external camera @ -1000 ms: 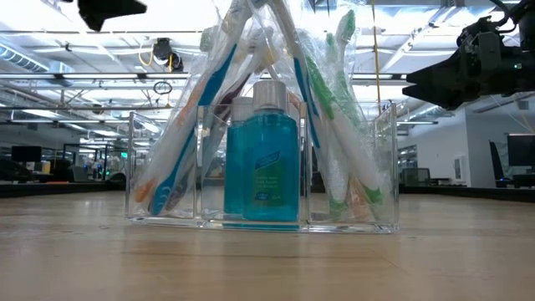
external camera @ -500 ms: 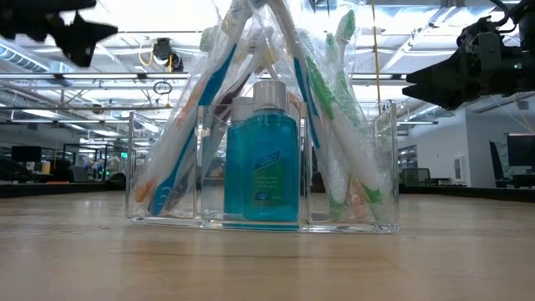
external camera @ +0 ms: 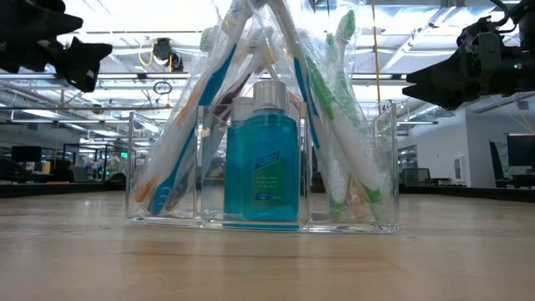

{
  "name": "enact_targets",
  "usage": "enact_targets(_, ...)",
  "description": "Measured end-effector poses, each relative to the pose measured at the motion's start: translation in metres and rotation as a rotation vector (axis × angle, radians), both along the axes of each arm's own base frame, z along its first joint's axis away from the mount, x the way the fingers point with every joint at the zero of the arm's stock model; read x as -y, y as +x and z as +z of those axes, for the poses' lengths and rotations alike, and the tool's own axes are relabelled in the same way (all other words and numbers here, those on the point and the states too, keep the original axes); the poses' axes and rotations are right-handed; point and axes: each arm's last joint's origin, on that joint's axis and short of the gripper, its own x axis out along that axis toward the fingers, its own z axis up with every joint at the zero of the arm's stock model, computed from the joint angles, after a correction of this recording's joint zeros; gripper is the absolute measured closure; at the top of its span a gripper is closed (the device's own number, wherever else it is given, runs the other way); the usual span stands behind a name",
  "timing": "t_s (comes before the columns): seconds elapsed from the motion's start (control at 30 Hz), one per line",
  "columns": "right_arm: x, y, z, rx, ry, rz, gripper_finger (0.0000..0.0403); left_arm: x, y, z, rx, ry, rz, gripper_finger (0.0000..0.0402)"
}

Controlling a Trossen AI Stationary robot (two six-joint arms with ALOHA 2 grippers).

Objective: Pick & Place toothbrushing station
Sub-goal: Return to Home Position

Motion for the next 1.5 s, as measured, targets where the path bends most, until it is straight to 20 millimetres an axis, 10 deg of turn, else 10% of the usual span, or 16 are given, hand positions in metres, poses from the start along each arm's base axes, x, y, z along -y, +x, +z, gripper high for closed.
enact_targets(1.5,0.000,0.000,0.000,0.000,0.000,0.000,0.0124,-0.026,0.002,-0.014,-0.021,0.051,0.226,0.0172)
